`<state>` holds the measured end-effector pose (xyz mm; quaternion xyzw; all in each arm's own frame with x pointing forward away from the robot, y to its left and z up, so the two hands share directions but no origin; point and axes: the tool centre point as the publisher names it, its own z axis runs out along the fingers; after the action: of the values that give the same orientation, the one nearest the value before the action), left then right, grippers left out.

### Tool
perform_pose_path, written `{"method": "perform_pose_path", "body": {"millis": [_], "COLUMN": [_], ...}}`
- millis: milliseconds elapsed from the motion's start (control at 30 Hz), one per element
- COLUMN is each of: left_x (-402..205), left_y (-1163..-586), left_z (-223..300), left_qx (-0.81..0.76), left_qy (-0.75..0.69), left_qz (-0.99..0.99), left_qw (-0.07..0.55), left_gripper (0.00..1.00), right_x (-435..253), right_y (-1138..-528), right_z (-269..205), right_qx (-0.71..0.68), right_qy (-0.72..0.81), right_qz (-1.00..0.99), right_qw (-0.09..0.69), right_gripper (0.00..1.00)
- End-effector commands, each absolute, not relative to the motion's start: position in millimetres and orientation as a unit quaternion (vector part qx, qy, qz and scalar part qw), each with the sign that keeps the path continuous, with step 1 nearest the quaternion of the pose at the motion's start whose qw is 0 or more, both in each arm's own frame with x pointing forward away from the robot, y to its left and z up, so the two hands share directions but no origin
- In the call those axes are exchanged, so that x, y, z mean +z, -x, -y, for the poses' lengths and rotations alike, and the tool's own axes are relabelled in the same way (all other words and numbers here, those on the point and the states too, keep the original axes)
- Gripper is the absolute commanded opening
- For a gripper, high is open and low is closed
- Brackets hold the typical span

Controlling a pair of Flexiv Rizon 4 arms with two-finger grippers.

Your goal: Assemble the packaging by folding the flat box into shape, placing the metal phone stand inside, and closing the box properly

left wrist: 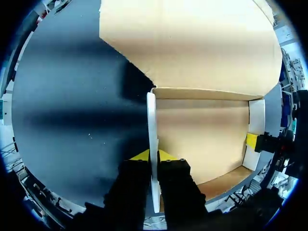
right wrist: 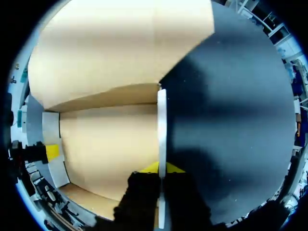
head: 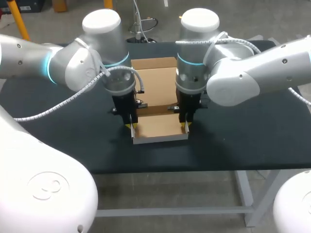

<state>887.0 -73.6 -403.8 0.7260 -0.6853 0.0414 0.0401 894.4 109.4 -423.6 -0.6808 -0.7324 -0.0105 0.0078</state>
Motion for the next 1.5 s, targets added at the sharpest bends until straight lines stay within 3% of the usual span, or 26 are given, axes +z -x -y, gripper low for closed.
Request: {"method": "perform_pose_path", "body": {"millis": [33, 133, 167, 200, 533, 833, 1267, 1500], "left_x": [-419, -419, -419, -418, -414, -412, -408, -409], "left_y": [-889, -889, -889, -889, -889, -888, -887, -888], "left_z": [80, 80, 80, 80, 81, 81, 80, 80], "left_qx": [-0.005, -0.005, -0.005, -0.005, -0.002, -0.002, 0.002, 0.000], "left_qy": [-0.728, -0.729, -0.729, -0.729, -0.729, -0.728, -0.729, -0.727], "left_qz": [0.686, 0.685, 0.685, 0.684, 0.684, 0.685, 0.685, 0.686], "left_qw": [-0.004, -0.006, -0.006, -0.007, -0.016, -0.022, -0.024, -0.023], "left_gripper": [0.00, 0.00, 0.00, 0.00, 0.00, 0.00, 0.00, 0.00], "right_x": [-421, -417, -416, -415, -393, -359, -355, -333], "right_y": [-895, -895, -895, -894, -881, -862, -861, -833], "right_z": [-113, -114, -114, -114, -102, -82, -80, -54], "right_qx": [-0.011, -0.015, -0.017, -0.019, -0.083, -0.209, -0.202, -0.260], "right_qy": [0.675, 0.670, 0.668, 0.666, 0.613, 0.449, 0.444, 0.320], "right_qz": [0.738, 0.743, 0.744, 0.746, 0.785, 0.868, 0.872, 0.911], "right_qw": [0.004, 0.001, 0.001, 0.001, 0.023, 0.032, 0.032, 0.021], "right_gripper": [0.09, 0.50, 0.93, 1.00, 1.00, 1.00, 1.00, 1.00]}}
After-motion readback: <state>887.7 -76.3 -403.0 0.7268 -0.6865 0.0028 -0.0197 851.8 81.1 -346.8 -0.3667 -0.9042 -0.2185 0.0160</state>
